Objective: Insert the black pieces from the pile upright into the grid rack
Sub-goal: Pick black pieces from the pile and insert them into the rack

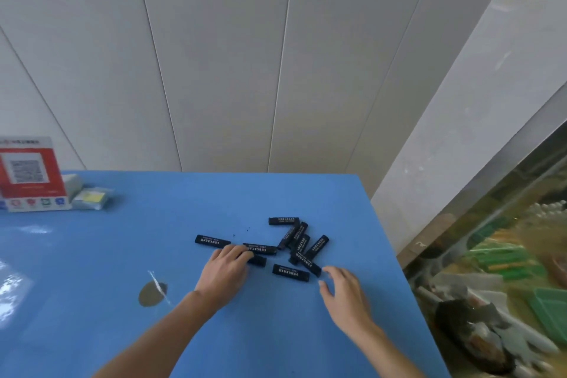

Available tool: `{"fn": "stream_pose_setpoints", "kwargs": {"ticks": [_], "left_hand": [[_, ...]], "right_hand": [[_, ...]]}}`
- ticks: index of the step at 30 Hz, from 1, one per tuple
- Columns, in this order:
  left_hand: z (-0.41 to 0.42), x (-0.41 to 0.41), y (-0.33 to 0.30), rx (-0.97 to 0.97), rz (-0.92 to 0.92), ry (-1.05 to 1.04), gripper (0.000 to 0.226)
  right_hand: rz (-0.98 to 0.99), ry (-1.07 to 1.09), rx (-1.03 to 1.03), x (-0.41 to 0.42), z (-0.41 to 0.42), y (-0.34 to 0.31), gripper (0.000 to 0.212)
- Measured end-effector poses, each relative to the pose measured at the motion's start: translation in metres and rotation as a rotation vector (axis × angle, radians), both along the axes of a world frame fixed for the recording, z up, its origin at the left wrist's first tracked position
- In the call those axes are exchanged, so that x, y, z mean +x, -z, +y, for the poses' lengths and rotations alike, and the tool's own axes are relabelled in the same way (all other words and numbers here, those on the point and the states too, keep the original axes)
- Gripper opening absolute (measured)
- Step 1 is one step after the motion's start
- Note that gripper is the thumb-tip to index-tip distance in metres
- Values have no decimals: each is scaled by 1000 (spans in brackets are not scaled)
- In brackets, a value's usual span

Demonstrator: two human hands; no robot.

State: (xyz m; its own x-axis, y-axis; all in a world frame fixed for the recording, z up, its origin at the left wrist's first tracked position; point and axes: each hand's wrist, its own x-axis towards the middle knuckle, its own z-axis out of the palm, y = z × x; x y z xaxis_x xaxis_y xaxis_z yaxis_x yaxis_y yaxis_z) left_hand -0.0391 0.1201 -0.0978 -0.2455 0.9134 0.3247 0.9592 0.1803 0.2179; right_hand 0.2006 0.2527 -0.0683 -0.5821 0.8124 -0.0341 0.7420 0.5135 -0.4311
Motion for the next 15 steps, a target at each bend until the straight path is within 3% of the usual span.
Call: {"fn": "stream_pose_setpoints", "kwargs": {"ticks": [6,12,15], "left_hand": [[-3,19,2,-15,-25,-117,41],[-10,54,-2,-194,54,-257,65],[-14,74,-13,-211,-11,-365,60]], "right_hand": [[-50,-107,44,-14,25,4,38],[-38,-215,7,-14,39,-1,17],[26,-223,-68,-8,45,-7,12]]}}
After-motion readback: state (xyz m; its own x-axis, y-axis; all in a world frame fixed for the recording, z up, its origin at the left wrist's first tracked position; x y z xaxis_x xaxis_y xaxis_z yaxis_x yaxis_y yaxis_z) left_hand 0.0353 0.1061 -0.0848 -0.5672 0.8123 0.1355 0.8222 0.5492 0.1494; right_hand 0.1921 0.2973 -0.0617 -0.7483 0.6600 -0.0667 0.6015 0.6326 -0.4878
